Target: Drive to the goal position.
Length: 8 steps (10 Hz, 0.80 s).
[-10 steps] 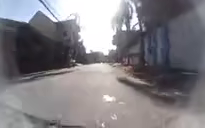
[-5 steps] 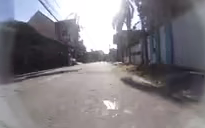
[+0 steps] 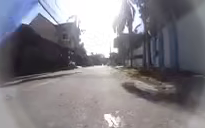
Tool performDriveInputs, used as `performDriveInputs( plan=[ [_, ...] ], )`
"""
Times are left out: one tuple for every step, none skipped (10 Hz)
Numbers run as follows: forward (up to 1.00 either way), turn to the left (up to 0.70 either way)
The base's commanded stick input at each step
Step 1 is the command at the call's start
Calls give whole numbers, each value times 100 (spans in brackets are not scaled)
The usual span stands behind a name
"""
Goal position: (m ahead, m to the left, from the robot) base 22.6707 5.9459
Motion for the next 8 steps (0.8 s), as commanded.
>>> performDriveInputs(
  plan=[
    [70,-2],
    [70,-2],
    [70,0],
    [70,0],
    [70,1],
    [70,11],
    [70,30],
    [70,35]
  ],
)
